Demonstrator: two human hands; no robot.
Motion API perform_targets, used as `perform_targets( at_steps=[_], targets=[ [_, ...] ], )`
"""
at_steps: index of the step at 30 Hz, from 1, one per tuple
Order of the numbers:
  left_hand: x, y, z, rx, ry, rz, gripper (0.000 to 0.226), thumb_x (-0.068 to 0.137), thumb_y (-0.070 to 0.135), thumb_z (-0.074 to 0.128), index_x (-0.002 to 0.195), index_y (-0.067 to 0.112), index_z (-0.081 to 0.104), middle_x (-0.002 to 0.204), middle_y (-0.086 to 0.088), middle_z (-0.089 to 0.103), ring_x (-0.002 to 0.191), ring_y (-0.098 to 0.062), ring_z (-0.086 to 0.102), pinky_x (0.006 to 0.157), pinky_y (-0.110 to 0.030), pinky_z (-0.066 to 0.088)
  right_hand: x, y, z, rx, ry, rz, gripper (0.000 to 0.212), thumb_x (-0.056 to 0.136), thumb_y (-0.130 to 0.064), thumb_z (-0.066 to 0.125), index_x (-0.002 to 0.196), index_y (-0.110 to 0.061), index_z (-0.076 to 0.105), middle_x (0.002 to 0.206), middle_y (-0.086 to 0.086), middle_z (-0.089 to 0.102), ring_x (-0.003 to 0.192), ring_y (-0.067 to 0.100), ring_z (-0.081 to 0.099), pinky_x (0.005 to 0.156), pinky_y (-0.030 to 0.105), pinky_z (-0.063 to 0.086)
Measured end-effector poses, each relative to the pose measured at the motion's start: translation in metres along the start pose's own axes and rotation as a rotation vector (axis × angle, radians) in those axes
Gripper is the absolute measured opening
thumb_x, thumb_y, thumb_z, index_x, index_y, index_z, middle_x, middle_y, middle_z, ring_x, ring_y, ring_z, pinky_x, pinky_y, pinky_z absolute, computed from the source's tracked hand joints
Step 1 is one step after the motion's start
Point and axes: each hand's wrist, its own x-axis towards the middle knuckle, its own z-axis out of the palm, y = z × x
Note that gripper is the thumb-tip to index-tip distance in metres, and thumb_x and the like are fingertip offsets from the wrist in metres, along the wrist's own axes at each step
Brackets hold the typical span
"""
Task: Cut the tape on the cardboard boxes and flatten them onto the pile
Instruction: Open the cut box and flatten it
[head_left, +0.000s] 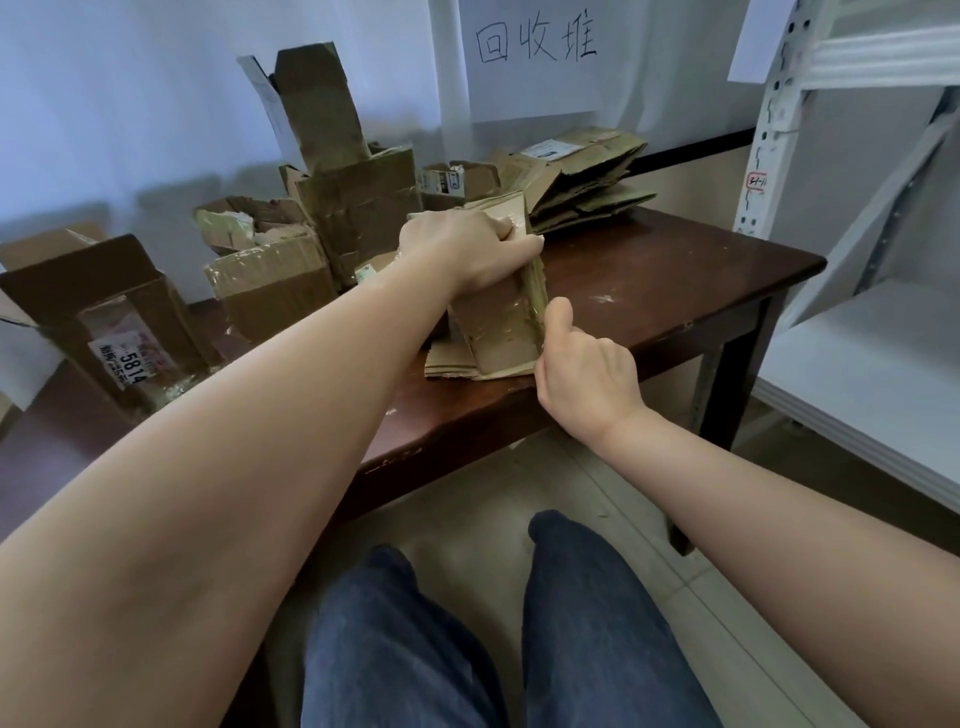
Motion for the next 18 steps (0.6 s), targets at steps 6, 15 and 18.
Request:
perform_targets(
  at_steps=[6, 15, 18],
  targets=[
    [0.001, -0.001, -0.001, -0.011, -0.019, -0.018, 0.061, 0.086, 0.074, 0.021, 0.134, 0.048, 0.048, 0.142, 0.002, 0.051, 0.126, -0.031, 0.048, 0.084, -0.037, 0.037, -0.014, 0.010, 0.013, 0.013, -0.089, 0.058, 0.021, 0.096, -0.014, 0.041, 0.114, -0.011, 0.030, 0.074, 0.002, 0.054, 0.055, 0.025, 0.046, 0.042, 0.028, 0.018],
    [0.003, -0.010, -0.001, -0.205, -0.141, 0.006, 0.069, 0.078, 0.080, 0.042, 0.127, 0.034, 0.053, 0.138, 0.003, 0.049, 0.130, -0.027, 0.044, 0.099, -0.038, 0.037, -0.001, 0.050, -0.009, 0.263, 0.164, 0.092, 0.014, 0.094, -0.023, 0.050, 0.100, -0.014, 0.041, 0.072, -0.002, 0.052, 0.060, 0.023, 0.044, 0.057, 0.030, 0.029],
    [0.002, -0.018, -0.006, -0.424, -0.194, 0.120, 0.061, 0.086, 0.046, 0.061, 0.142, 0.027, 0.046, 0.148, 0.002, 0.042, 0.135, -0.020, 0.039, 0.101, -0.024, 0.030, 0.017, 0.051, -0.012, 0.238, 0.234, 0.100, 0.019, 0.098, -0.022, 0.044, 0.113, -0.011, 0.045, 0.074, -0.003, 0.051, 0.064, 0.029, 0.053, 0.057, 0.032, 0.031]
  ],
)
